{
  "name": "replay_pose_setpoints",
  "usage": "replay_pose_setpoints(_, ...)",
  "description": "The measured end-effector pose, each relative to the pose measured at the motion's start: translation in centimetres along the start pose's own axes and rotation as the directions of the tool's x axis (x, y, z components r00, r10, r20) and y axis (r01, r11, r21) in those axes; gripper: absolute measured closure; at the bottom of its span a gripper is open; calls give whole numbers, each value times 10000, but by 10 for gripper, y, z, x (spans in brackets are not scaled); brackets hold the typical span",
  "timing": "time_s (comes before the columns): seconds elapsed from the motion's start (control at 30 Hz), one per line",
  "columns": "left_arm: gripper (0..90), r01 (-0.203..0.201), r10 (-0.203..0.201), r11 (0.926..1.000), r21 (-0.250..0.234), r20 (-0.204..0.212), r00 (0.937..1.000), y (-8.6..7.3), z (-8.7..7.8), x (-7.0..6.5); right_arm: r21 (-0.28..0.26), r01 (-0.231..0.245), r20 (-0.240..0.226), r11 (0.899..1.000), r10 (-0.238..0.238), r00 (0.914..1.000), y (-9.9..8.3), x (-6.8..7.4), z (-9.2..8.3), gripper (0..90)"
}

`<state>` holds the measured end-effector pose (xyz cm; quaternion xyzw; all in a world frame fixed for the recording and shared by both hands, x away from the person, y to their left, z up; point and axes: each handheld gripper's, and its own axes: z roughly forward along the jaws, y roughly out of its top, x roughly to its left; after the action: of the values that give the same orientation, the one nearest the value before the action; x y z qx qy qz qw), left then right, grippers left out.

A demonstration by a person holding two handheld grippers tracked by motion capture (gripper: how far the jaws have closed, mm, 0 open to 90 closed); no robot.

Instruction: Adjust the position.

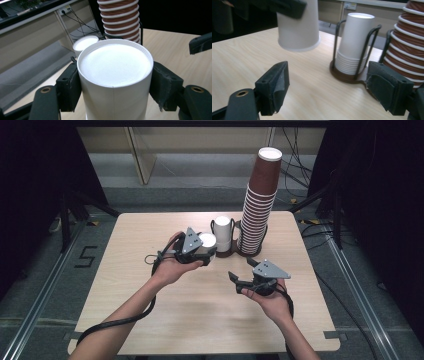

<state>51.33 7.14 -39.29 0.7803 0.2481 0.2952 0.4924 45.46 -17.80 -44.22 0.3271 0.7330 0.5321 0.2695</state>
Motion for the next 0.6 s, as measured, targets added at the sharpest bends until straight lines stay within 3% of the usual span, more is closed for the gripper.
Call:
replay_pose_setpoints(0.1,320,118,-118,9999,29,31,9999,-2,-1,-6,8,-167,-386,9999,167,9991,0,8,-2,199)
replay_pose_setpoints(0.27,319,61,-61,10000,70,42,10000,-1,-4,-14,-100,-22,-502,9999,17,9987,-1,16,-1,203)
replay_pose_setpoints(0.3,319,34,-35,10000,57,89,10000,0,-6,-17,-141,-456,-779,9989,443,9960,-1,20,1,205)
replay_pose_setpoints(0.33,319,114,-114,9999,4,106,9999,-1,-7,-19,-197,-165,-656,9997,152,9977,0,19,1,207)
replay_pose_setpoints(0.37,319,157,-158,9999,11,136,9998,-1,-7,-20,-289,-385,-786,9988,361,9963,0,22,2,207)
replay_pose_setpoints(0.47,319,269,-269,9996,17,218,9994,-3,-8,-24,-301,-381,-691,9988,360,9970,2,25,1,208)
replay_pose_setpoints(0.5,319,327,-326,9995,-26,306,9990,-4,-7,-27,-503,-91,-819,9987,50,9966,3,26,4,204)
replay_pose_setpoints(0.53,319,327,-326,9995,-26,306,9990,-4,-7,-27,-296,-217,-999,9993,186,9948,3,29,4,202)
replay_pose_setpoints(0.6,319,366,-364,9993,-42,413,9985,-5,-7,-30,-418,14,-830,9991,-49,9965,3,29,7,199)
